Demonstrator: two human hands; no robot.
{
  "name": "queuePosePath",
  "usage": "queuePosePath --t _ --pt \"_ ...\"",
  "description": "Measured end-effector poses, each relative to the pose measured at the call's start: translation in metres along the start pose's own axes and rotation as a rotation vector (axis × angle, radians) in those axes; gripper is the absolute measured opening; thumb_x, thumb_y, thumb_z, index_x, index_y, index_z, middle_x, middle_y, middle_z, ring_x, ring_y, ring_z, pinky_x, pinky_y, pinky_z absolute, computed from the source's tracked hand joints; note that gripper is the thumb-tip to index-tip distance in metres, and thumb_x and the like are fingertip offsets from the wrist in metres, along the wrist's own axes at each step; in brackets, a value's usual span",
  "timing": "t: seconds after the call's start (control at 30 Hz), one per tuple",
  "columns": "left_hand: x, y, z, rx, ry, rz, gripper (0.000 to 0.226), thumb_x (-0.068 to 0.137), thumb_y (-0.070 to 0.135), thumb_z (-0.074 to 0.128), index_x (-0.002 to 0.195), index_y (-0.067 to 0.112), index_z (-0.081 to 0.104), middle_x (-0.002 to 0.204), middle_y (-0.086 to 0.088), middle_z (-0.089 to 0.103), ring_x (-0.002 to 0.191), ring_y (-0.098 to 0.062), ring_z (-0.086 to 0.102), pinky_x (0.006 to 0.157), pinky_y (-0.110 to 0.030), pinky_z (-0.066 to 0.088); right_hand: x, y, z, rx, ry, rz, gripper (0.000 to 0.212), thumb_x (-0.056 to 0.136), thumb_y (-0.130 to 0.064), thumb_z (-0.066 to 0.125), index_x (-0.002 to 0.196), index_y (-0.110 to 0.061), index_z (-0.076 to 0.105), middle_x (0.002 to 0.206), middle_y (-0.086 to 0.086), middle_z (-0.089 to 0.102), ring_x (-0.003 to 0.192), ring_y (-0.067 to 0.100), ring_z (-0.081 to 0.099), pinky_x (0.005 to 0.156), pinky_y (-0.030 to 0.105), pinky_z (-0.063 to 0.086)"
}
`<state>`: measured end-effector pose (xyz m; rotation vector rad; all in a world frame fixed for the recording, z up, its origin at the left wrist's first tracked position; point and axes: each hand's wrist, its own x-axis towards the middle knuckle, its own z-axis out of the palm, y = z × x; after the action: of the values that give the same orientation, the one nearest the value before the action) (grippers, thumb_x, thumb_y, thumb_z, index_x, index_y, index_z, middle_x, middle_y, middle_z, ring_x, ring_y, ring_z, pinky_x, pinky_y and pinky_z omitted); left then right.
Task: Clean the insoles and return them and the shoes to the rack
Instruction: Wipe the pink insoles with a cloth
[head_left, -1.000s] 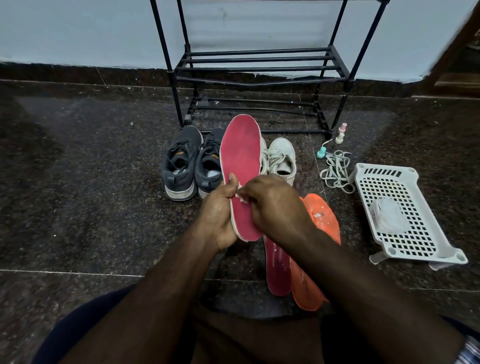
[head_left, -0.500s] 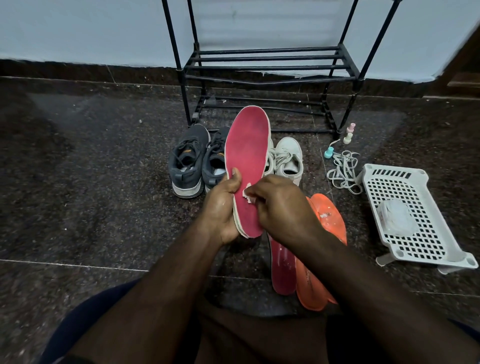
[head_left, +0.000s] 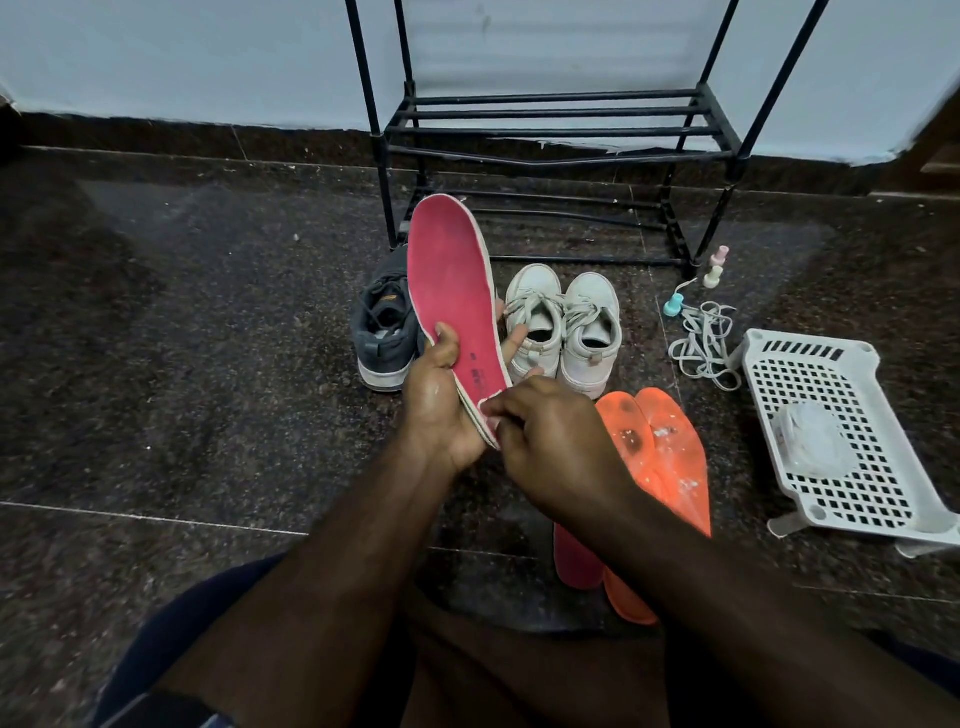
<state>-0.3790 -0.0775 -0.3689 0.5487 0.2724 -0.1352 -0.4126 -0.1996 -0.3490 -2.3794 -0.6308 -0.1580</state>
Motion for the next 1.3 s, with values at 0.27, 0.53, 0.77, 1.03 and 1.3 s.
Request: queuePosePath --t 0.27,0.53,0.77,1.03,1.3 --pt "0.002 -0.002 -0.001 0.027 0.007 0.034 0.051 0.107 0.045 0.029 0.139 0.012 0.051 0.125 -0.001 0.07 0.125 -0.029 0.061 0.106 -0.055 0.044 0.004 0.003 -0.006 0.021 0.058 0.036 0.017 0.081 -0.007 0.069 0.093 -0.016 0.075 0.089 0.002 0.067 0.084 0.016 0.063 0.078 0.025 0.047" --pt "0.0 0.002 -0.003 0.074 0.035 -0.043 0.057 0.106 0.049 0.033 0.145 0.01 0.048 0.131 -0.012 0.066 0.113 -0.029 0.067 0.087 -0.05 0.056 0.011 0.009 -0.022 0.342 -0.028 0.198 0.015 0.081 -0.014 0.076 0.094 -0.022 0.077 0.085 -0.013 0.071 0.071 -0.003 0.064 0.068 0.013 0.048" --pt "-0.007 -0.008 0.002 0.115 0.05 -0.054 0.056 0.105 0.043 0.039 0.137 0.0 0.054 0.127 -0.018 0.065 0.111 -0.028 0.064 0.099 -0.043 0.052 0.02 0.018 -0.029 0.035 0.096 0.015 0.021 0.085 -0.008 0.067 0.105 -0.012 0.075 0.094 0.003 0.064 0.089 0.016 0.062 0.083 0.02 0.046" --pt "-0.005 -0.008 0.007 0.078 0.072 -0.062 0.049 0.107 0.042 0.032 0.134 0.008 0.052 0.11 -0.011 0.075 0.114 -0.029 0.065 0.094 -0.048 0.049 0.005 0.0 -0.015 -0.191 -0.19 -0.051 0.03 0.077 -0.015 0.052 0.094 -0.012 0.076 0.086 0.012 0.065 0.082 0.033 0.062 0.07 0.04 0.053" --pt "-0.004 -0.006 -0.002 0.133 0.013 -0.04 0.034 0.107 0.022 0.039 0.139 0.016 0.05 0.098 -0.013 0.074 0.091 -0.028 0.071 0.075 -0.045 0.06 0.018 0.016 -0.033 0.03 0.015 0.077 0.017 0.084 -0.011 0.071 0.099 -0.018 0.076 0.096 -0.003 0.068 0.091 0.008 0.06 0.078 0.009 0.039"
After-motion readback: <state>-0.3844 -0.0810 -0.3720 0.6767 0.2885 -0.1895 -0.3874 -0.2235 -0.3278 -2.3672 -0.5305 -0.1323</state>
